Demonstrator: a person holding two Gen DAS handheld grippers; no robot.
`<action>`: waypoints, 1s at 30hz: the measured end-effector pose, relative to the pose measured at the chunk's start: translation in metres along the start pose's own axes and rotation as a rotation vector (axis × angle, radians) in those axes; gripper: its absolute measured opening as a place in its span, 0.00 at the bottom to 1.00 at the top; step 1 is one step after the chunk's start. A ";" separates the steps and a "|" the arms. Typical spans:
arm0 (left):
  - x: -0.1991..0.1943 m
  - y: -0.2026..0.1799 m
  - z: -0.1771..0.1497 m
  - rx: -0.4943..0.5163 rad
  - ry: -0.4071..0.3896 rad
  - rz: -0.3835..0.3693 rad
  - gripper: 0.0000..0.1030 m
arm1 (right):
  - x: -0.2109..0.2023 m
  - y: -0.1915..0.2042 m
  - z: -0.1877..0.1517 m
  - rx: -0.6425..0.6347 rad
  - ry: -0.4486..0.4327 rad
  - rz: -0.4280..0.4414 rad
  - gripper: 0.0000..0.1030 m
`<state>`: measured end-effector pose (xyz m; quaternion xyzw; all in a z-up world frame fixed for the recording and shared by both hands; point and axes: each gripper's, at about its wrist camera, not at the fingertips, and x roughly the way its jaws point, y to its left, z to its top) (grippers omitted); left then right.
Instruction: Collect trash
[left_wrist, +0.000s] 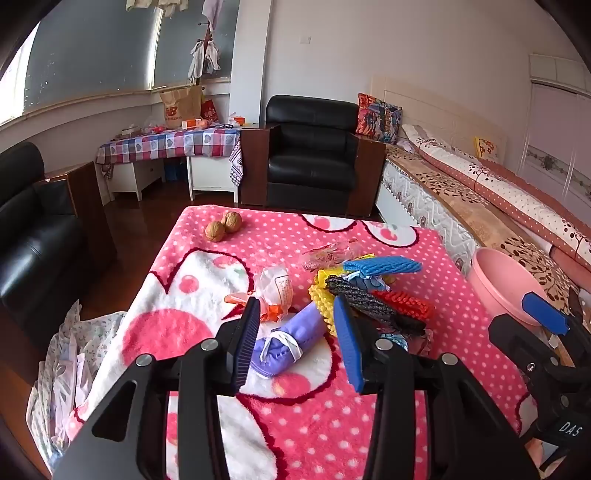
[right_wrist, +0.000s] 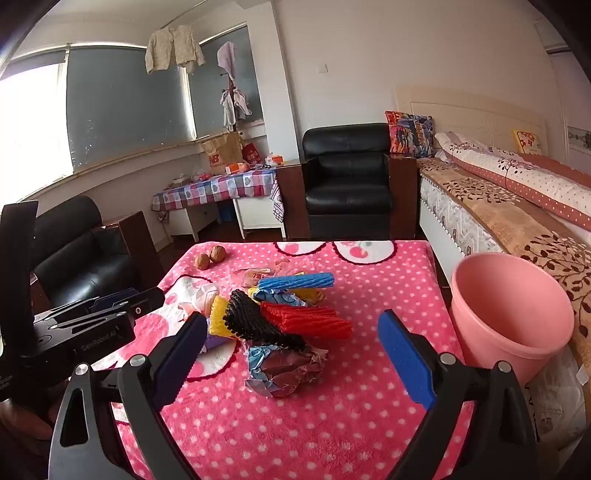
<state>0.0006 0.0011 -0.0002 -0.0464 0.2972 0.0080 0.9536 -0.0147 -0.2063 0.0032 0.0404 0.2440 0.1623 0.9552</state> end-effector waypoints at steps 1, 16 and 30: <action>0.000 0.000 0.000 0.002 0.000 0.000 0.41 | 0.000 0.000 0.000 -0.001 0.000 -0.001 0.90; 0.006 0.009 -0.003 -0.007 0.000 -0.032 0.41 | -0.005 -0.010 0.001 0.015 -0.034 -0.029 0.81; 0.016 0.005 -0.003 -0.002 0.017 -0.083 0.41 | 0.004 -0.021 -0.006 0.032 -0.010 -0.035 0.72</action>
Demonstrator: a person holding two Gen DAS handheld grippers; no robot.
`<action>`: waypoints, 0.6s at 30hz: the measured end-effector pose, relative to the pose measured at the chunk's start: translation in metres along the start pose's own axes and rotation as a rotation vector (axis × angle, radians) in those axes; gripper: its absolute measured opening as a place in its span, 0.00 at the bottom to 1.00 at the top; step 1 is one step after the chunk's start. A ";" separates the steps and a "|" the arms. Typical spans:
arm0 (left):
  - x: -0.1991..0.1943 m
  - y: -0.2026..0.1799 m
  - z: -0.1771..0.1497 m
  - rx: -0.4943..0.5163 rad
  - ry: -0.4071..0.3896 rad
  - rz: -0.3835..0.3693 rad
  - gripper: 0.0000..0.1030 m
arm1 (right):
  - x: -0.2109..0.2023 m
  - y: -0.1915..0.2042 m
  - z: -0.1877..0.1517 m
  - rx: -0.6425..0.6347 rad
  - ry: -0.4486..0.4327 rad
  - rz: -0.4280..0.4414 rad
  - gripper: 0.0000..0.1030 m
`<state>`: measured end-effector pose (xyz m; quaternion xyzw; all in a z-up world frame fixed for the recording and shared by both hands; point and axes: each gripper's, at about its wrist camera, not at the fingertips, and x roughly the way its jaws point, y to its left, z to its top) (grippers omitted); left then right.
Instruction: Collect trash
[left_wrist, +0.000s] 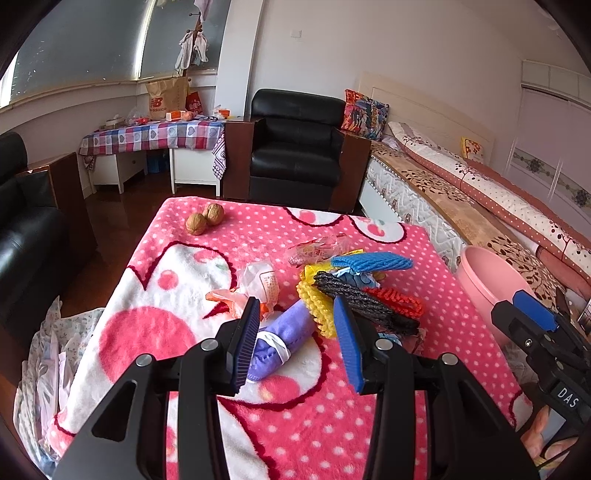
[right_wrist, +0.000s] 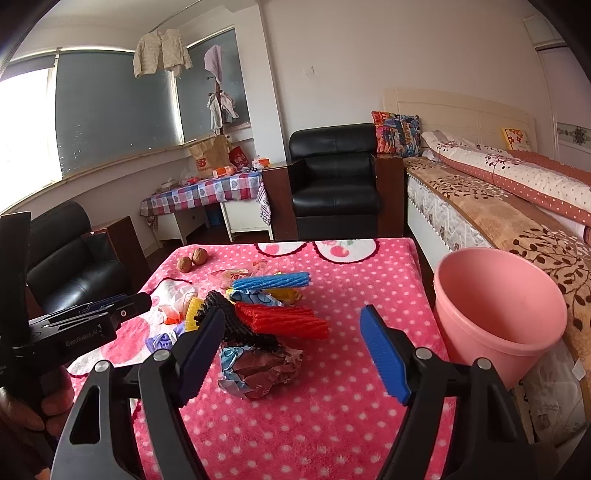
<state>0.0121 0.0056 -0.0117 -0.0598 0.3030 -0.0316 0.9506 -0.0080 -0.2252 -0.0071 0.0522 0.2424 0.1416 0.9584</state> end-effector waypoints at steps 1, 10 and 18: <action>0.001 0.000 0.000 0.002 0.001 -0.003 0.41 | 0.002 0.000 0.000 0.002 0.004 0.001 0.71; 0.008 0.002 -0.002 -0.001 0.013 -0.013 0.41 | 0.011 -0.002 -0.002 0.007 0.026 0.013 0.65; 0.009 0.005 -0.003 -0.009 0.014 -0.012 0.41 | 0.015 0.001 -0.003 0.008 0.035 0.018 0.64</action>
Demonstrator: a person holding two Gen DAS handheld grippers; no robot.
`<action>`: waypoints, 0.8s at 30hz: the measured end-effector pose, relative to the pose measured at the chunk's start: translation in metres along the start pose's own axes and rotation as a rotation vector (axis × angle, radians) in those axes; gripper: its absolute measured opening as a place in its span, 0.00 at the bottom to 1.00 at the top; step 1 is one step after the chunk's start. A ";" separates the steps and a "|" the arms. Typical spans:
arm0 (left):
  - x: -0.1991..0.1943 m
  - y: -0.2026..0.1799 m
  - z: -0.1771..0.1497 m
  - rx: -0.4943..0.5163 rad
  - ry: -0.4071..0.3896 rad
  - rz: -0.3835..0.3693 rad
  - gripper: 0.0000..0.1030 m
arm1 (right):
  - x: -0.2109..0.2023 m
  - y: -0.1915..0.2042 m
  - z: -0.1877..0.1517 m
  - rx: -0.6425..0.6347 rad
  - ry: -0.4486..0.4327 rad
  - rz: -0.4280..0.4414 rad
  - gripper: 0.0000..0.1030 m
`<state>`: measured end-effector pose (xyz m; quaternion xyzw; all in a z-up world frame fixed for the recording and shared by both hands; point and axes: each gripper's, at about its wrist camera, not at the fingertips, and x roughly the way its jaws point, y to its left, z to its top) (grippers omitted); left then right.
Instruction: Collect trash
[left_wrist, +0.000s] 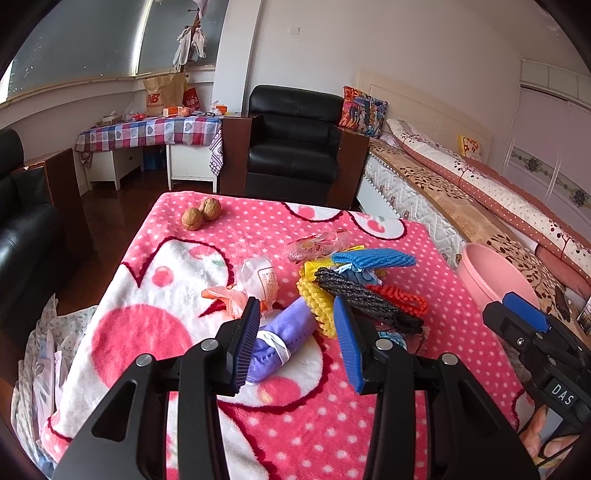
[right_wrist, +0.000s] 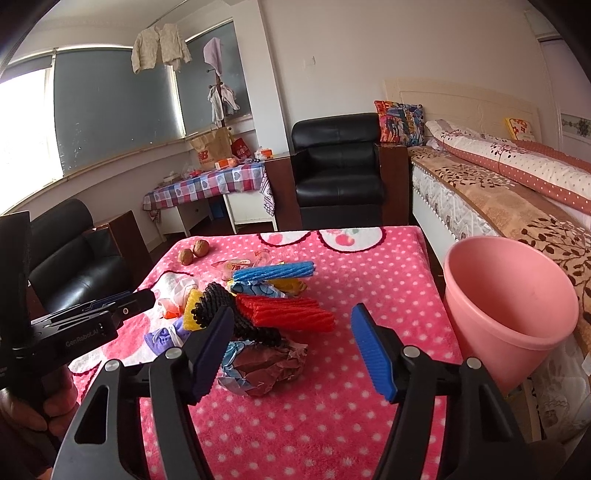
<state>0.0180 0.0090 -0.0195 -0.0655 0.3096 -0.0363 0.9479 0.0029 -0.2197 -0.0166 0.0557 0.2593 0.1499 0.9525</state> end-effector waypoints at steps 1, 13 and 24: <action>0.000 0.001 0.000 -0.004 0.001 0.002 0.41 | 0.001 0.000 0.000 0.000 0.001 0.001 0.64; -0.001 0.001 0.001 -0.007 0.000 0.013 0.41 | 0.001 0.001 -0.001 0.004 -0.001 0.001 0.63; -0.003 0.000 0.003 -0.006 -0.003 0.015 0.41 | 0.000 0.003 0.000 -0.003 -0.005 0.007 0.63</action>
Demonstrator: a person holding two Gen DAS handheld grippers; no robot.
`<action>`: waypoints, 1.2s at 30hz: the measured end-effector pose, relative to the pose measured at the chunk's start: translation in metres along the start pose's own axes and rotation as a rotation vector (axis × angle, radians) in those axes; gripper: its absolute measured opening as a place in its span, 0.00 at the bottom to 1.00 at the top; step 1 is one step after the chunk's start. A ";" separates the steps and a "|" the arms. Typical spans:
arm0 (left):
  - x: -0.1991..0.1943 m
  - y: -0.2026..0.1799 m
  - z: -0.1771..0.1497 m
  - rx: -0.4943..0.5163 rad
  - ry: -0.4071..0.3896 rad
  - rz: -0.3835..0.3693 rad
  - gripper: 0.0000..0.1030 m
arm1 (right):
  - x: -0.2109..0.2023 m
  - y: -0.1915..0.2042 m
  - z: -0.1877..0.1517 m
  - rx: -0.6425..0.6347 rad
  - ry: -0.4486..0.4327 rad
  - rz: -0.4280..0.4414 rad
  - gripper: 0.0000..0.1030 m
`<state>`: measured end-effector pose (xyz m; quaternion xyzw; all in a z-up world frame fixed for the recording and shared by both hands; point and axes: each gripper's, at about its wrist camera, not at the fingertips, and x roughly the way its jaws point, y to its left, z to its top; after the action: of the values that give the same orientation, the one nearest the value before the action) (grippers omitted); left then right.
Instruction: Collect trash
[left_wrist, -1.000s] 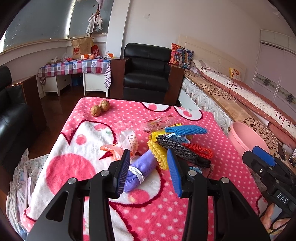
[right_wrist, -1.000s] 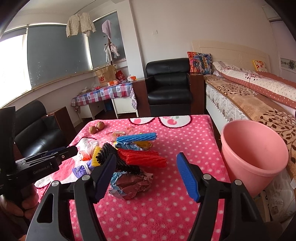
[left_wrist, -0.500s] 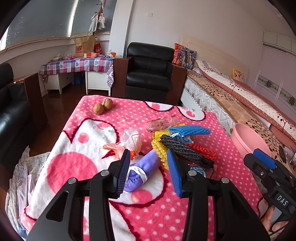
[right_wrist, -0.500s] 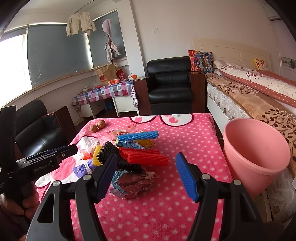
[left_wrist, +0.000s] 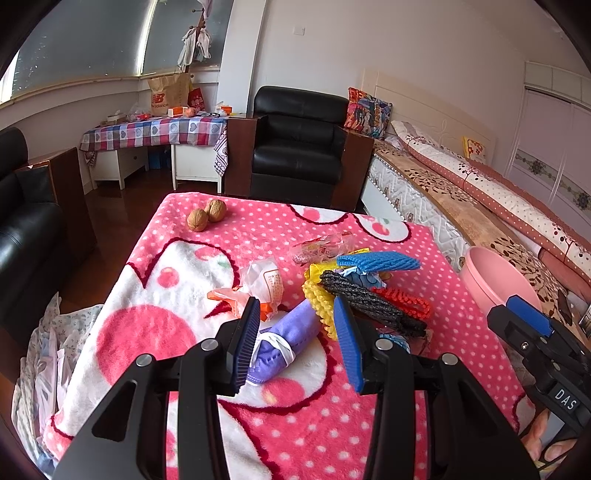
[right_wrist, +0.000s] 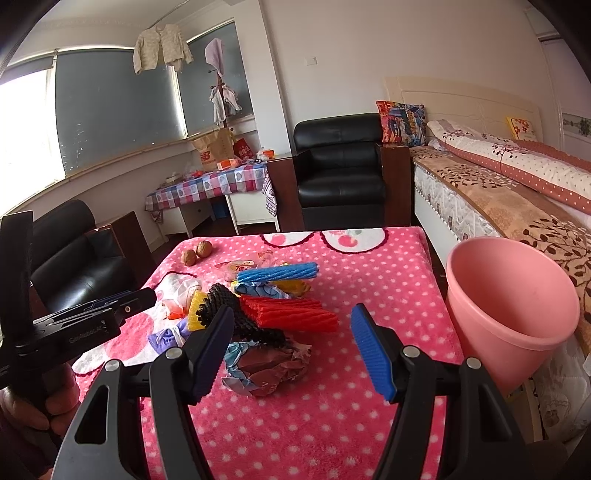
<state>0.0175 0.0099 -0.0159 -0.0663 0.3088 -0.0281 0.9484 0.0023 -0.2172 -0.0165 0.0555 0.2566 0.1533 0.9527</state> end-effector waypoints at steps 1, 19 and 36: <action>0.000 0.000 0.000 -0.001 0.000 -0.001 0.41 | 0.000 0.001 0.000 -0.002 0.000 0.002 0.63; 0.000 0.000 -0.001 0.000 0.001 0.000 0.41 | 0.000 0.008 0.003 -0.032 0.002 0.047 0.63; 0.004 0.015 -0.002 -0.034 0.002 -0.061 0.41 | 0.013 0.026 0.005 -0.079 0.030 0.110 0.63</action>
<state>0.0196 0.0242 -0.0216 -0.0915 0.3081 -0.0517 0.9455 0.0089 -0.1888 -0.0141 0.0295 0.2614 0.2163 0.9402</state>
